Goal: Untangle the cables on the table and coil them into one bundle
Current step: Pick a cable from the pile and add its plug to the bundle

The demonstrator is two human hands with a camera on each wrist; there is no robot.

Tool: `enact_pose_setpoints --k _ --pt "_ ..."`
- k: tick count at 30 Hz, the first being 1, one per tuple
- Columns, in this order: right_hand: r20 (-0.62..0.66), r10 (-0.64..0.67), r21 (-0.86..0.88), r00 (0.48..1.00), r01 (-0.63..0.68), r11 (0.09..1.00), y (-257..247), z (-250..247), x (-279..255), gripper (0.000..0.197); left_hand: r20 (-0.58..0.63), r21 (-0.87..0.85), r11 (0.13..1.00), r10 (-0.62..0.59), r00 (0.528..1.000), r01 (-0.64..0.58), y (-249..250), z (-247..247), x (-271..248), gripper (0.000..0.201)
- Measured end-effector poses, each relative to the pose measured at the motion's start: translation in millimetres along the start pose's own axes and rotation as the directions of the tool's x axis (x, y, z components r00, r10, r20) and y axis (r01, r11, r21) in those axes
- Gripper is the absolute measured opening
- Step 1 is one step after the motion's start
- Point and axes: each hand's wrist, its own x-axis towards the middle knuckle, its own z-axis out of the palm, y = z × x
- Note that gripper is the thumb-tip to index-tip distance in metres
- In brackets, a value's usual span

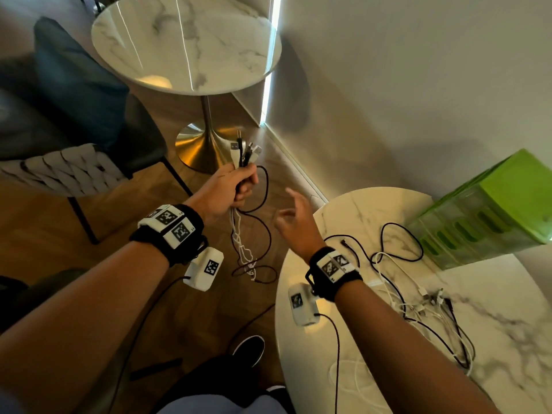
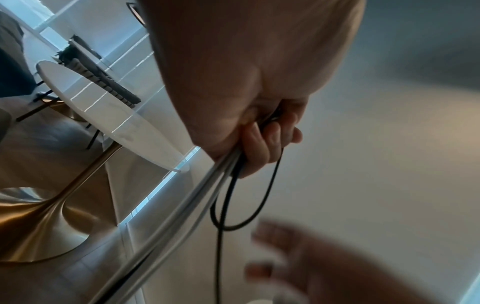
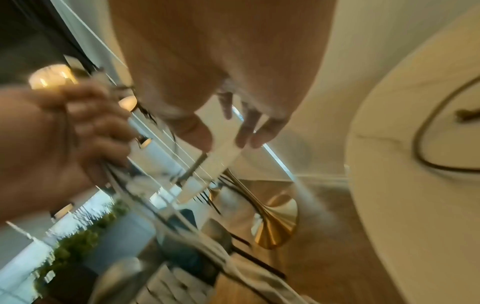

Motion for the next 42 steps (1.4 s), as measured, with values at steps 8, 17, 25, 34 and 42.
enact_pose_setpoints --k 8,17,25,34,42 --pt "0.061 -0.096 0.387 0.993 0.066 0.92 -53 -24 -4 0.036 -0.116 0.05 0.999 -0.004 0.993 0.01 -9 10 4 0.032" --pt "0.355 0.062 -0.329 0.933 0.062 0.942 11 12 -28 0.027 -0.207 -0.054 0.996 0.058 0.977 -0.071 6 2 14 0.04" --pt "0.18 -0.155 0.017 0.971 0.155 0.988 -32 10 -10 0.073 0.07 -0.001 1.0 -0.007 0.998 0.007 -7 10 7 0.04" --pt "0.181 -0.11 0.625 0.977 -0.029 0.78 -60 22 -25 0.016 0.107 0.305 0.952 -0.058 0.993 0.022 18 20 2 0.033" --pt "0.135 0.058 0.506 0.989 -0.119 0.854 -38 -15 -28 0.024 0.371 -0.08 0.996 -0.018 0.928 0.051 1 51 0 0.033"
